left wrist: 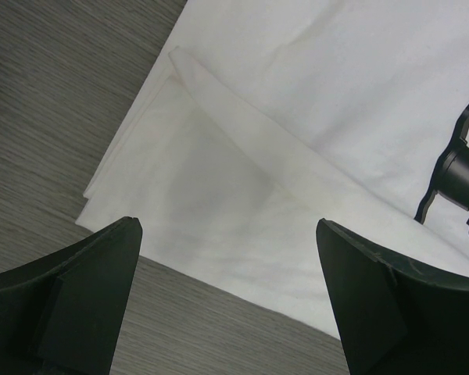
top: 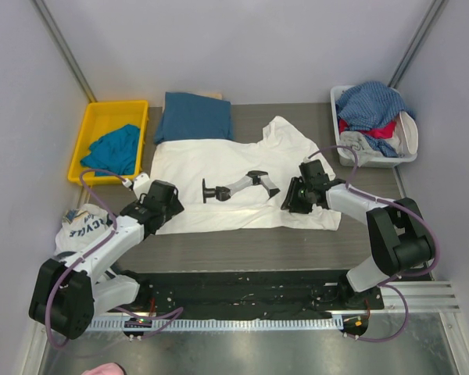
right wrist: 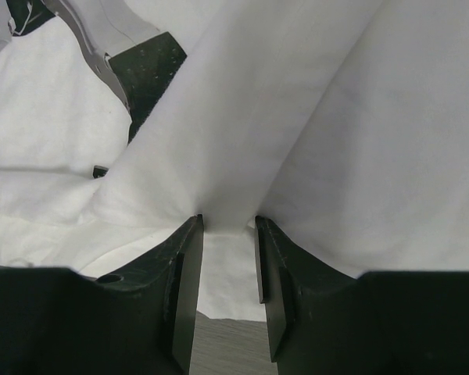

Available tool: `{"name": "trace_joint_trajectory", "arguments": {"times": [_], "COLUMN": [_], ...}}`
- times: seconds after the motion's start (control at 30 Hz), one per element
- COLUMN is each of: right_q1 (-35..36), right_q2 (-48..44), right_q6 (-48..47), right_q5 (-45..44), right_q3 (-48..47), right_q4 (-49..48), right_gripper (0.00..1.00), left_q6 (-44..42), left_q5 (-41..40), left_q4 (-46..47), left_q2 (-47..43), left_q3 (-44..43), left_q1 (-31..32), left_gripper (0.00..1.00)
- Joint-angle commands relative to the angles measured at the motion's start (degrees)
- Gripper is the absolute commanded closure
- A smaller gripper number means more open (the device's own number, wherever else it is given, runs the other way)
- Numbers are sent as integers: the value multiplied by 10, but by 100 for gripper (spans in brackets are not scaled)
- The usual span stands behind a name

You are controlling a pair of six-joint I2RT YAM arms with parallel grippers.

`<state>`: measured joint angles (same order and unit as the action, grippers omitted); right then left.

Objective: Fold and stack the t-shirts
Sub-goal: Fold the tshirt

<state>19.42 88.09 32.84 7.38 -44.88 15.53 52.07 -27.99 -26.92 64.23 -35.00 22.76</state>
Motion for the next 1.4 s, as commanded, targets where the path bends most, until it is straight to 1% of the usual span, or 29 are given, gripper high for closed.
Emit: {"name": "trace_joint_trajectory", "arguments": {"times": [0.0, 0.27, 1.37], "right_q1": [4, 3, 4], "right_q2": [-20, -30, -5], "right_q6": [-13, -14, -18], "right_q5": [-9, -10, -7], "right_q3": [-20, -26, -42], "right_q4": [14, 20, 15], "right_gripper": [60, 58, 58], "left_q6": [0, 2, 5], "left_q5": [-6, -8, -7], "left_q4": [4, 3, -1], "left_q2": [-14, -20, -14], "left_q3": [0, 6, 0], "left_q1": [1, 1, 1], "left_gripper": [0, 0, 0]}}
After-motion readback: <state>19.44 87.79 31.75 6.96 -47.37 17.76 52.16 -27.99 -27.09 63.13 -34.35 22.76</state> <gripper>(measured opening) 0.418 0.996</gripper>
